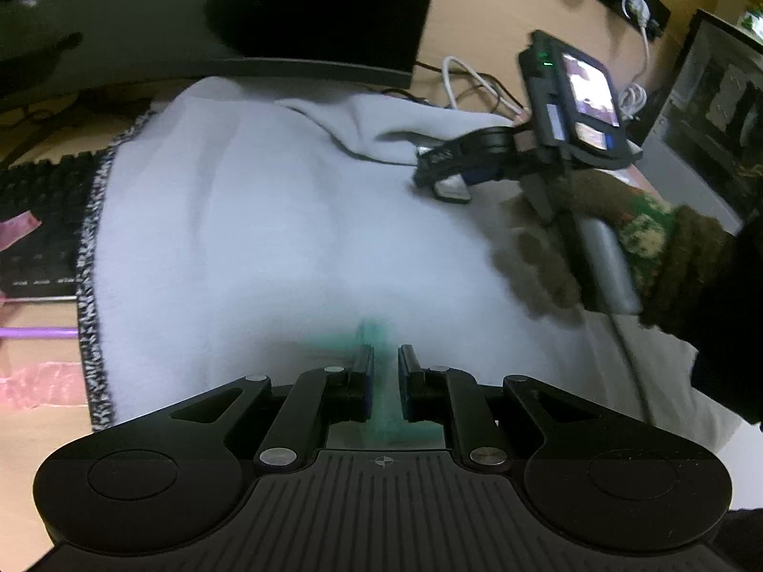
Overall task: Organize rigid objects
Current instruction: 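Grasp the teal crank handle with the left gripper while the right grasps the white remote, then regrasp the teal crank with the left gripper while the right holds the white remote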
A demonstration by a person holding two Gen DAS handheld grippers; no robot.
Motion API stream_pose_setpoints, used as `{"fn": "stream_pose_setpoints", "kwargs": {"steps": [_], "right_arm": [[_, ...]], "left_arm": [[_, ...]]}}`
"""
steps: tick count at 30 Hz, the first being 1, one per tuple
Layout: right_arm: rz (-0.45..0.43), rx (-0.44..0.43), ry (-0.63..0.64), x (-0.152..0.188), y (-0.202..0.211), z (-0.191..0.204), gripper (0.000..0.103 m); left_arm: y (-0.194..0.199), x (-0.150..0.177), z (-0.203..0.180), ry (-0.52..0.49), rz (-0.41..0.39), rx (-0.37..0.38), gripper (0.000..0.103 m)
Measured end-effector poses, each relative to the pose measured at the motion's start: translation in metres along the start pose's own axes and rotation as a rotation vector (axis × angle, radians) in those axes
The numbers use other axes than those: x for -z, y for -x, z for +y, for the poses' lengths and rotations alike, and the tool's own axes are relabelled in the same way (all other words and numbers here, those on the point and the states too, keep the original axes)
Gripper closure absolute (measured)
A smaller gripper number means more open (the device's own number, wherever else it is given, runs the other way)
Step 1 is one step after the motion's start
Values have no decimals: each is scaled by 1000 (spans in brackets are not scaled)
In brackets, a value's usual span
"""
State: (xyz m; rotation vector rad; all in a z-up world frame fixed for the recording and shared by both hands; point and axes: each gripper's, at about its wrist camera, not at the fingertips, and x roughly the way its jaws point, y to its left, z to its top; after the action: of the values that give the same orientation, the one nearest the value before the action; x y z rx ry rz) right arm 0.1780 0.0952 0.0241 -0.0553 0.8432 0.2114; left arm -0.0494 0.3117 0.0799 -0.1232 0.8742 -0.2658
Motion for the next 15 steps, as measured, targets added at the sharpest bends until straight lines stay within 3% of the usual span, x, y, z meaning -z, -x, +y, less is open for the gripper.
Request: {"fn": "stream_pose_setpoints", "kwargs": {"steps": [1,3,9,15], "right_arm": [[6,-17,13,1,3,3,60],[23,-54,63,5,13,9,64],[20,-73,125,44,71,7,65],[30,53,117,96,123,-24,65]], "left_arm": [[-2,-1,1,2,5,10,90],[-8,-4,-1,-15,10,39,90],[-31,-12,-23,-106,23,131,91],[-41,-10,-32,-122,20,159,91]]}}
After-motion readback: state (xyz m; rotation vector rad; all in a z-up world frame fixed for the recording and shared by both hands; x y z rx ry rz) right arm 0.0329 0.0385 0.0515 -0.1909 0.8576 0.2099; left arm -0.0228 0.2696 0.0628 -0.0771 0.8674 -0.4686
